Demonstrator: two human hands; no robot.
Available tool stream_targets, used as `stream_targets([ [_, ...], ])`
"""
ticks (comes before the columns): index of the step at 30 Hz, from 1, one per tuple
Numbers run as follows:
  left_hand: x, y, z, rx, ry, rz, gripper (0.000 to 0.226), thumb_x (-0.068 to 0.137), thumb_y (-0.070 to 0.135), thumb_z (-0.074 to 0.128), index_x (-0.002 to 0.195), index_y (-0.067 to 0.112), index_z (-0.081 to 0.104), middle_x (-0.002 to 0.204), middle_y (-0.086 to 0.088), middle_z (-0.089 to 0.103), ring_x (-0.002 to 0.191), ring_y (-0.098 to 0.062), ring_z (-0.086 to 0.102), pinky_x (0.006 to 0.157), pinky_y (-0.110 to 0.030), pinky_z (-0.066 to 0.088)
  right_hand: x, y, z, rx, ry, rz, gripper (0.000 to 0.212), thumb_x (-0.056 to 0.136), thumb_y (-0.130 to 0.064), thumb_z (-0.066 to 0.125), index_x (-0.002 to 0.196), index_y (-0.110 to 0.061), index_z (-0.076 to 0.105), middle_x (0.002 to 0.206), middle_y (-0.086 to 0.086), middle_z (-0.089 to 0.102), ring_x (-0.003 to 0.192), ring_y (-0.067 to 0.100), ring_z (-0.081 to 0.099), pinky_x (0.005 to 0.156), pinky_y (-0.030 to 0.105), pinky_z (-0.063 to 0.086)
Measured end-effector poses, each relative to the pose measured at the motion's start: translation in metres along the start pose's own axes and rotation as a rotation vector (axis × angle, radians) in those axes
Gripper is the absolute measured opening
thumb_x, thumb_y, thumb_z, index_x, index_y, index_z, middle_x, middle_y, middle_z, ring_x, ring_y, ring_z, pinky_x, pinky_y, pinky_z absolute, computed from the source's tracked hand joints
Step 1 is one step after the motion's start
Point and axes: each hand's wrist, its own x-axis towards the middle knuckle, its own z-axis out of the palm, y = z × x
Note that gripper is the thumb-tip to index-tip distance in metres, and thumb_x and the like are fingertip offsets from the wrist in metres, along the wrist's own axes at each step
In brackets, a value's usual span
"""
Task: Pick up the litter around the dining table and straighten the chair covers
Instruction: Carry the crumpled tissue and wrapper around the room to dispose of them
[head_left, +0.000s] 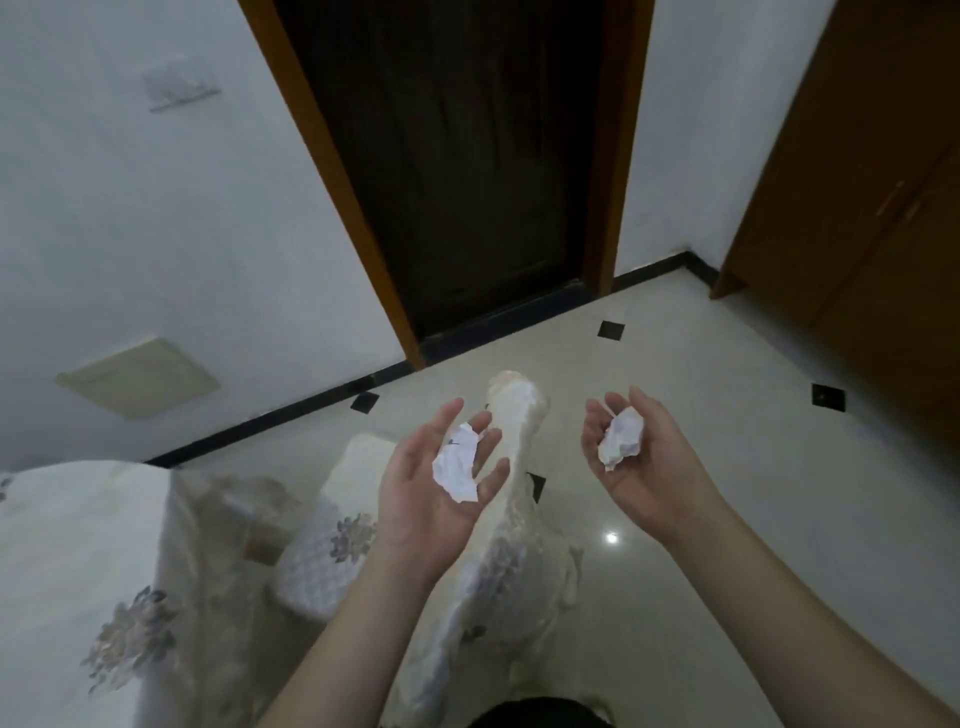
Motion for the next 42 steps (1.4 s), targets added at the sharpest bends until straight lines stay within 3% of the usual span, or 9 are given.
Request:
stream_targets([
  [6, 0.061, -0.011, 0.024, -0.027, -0.121, -0.095, 0.045, 0.093, 0.037, 0.044, 0.132, 0.016, 0.056, 0.13, -0.015, 0.06, 0.118, -0.032, 0.059, 0.098, -0.048, 0.045, 0.02, -0.037, -0.008, 0.027, 0.057, -0.108, 0.028, 0.094, -0.03, 0.055, 0.106, -0.005, 0.059, 0.094, 0.014, 0.073, 0.087, 0.021, 0.069, 0.079, 0.033, 0.058],
  [16, 0.148, -0.055, 0.093, 0.046, -0.303, -0.274, 0.047, 0.094, 0.04, 0.04, 0.134, 0.019, 0.052, 0.132, -0.015, 0.059, 0.122, -0.037, 0.055, 0.097, -0.051, 0.043, 0.038, -0.114, -0.02, 0.053, 0.16, -0.218, 0.037, 0.095, -0.035, 0.053, 0.116, -0.005, 0.058, 0.11, 0.018, 0.069, 0.107, 0.026, 0.064, 0.086, 0.035, 0.056],
  [23, 0.203, -0.09, 0.145, 0.13, -0.218, -0.245, 0.041, 0.093, 0.039, 0.045, 0.122, 0.019, 0.066, 0.126, -0.013, 0.064, 0.118, -0.03, 0.059, 0.086, -0.043, 0.05, 0.083, -0.181, -0.04, 0.06, 0.145, -0.2, 0.041, 0.095, -0.037, 0.051, 0.12, -0.006, 0.057, 0.111, 0.017, 0.07, 0.108, 0.028, 0.065, 0.091, 0.037, 0.052],
  [33, 0.283, -0.117, 0.244, 0.022, -0.081, -0.134, 0.041, 0.095, 0.039, 0.043, 0.123, 0.017, 0.063, 0.123, -0.014, 0.065, 0.113, -0.029, 0.062, 0.082, -0.041, 0.052, 0.158, -0.303, -0.039, -0.04, 0.09, -0.082, 0.041, 0.096, -0.038, 0.049, 0.121, -0.007, 0.057, 0.111, 0.015, 0.07, 0.109, 0.027, 0.064, 0.09, 0.037, 0.052],
  [42, 0.325, -0.068, 0.211, -0.086, 0.057, 0.067, 0.042, 0.092, 0.038, 0.05, 0.125, 0.016, 0.062, 0.111, -0.01, 0.065, 0.1, -0.025, 0.062, 0.082, -0.04, 0.051, 0.25, -0.3, 0.029, -0.177, -0.005, 0.126, 0.04, 0.096, -0.039, 0.049, 0.121, -0.008, 0.057, 0.111, 0.015, 0.07, 0.103, 0.026, 0.068, 0.084, 0.038, 0.055],
])
